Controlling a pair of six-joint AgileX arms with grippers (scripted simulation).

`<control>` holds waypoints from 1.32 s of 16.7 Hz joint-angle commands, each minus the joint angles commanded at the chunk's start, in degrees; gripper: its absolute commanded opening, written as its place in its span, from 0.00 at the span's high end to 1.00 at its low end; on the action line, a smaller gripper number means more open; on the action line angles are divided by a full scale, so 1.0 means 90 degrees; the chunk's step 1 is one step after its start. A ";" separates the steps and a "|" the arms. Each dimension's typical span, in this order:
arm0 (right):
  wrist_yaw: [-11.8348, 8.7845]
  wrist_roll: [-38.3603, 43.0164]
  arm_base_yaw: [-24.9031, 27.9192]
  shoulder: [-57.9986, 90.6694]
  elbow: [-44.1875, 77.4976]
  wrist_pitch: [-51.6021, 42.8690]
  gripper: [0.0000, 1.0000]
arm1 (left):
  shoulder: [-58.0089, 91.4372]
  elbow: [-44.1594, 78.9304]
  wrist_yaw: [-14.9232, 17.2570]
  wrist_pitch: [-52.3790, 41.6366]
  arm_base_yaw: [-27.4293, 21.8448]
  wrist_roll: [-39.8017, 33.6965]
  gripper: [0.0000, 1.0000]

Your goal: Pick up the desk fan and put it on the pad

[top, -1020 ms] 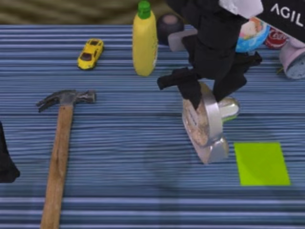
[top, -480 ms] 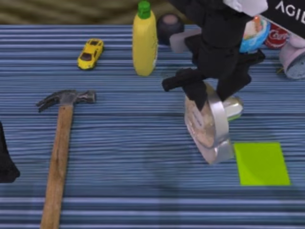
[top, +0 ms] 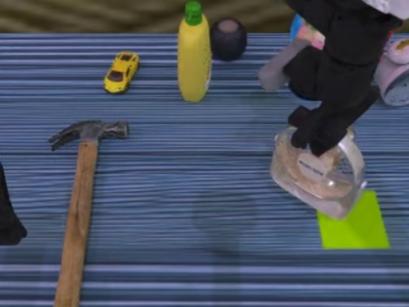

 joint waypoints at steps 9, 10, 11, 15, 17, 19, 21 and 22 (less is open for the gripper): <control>-0.0013 -0.4772 -0.0796 -0.1625 -0.1881 0.0448 1.00 | 0.0000 0.0000 0.0000 0.0000 0.0000 0.0000 0.00; -0.0014 -0.5041 -0.0851 -0.1734 -0.2021 0.0474 1.00 | 0.0000 0.0000 0.0000 0.0000 0.0000 0.0000 0.00; -0.0014 -0.5243 -0.0894 -0.1817 -0.2131 0.0493 1.00 | 0.0000 0.0000 0.0000 0.0000 0.0000 0.0000 0.00; -0.0014 -0.5448 -0.0939 -0.1904 -0.2245 0.0513 1.00 | 0.0000 0.0000 0.0000 0.0000 0.0000 0.0000 0.00; -0.0015 -0.5429 -0.0905 -0.1878 -0.2226 0.0502 1.00 | 0.0000 0.0000 0.0000 0.0000 0.0000 0.0000 0.00; -0.0012 -0.5418 -0.0923 -0.1879 -0.2336 0.0618 1.00 | 0.0000 0.0000 0.0000 0.0000 0.0000 0.0000 0.00; -0.0012 -0.5416 -0.0949 -0.1859 -0.2622 0.0965 1.00 | 0.0000 0.0000 0.0000 0.0000 0.0000 0.0000 0.00; -0.0013 -0.5431 -0.0950 -0.1838 -0.2783 0.1150 1.00 | 0.0000 0.0000 0.0000 0.0000 0.0000 0.0000 0.00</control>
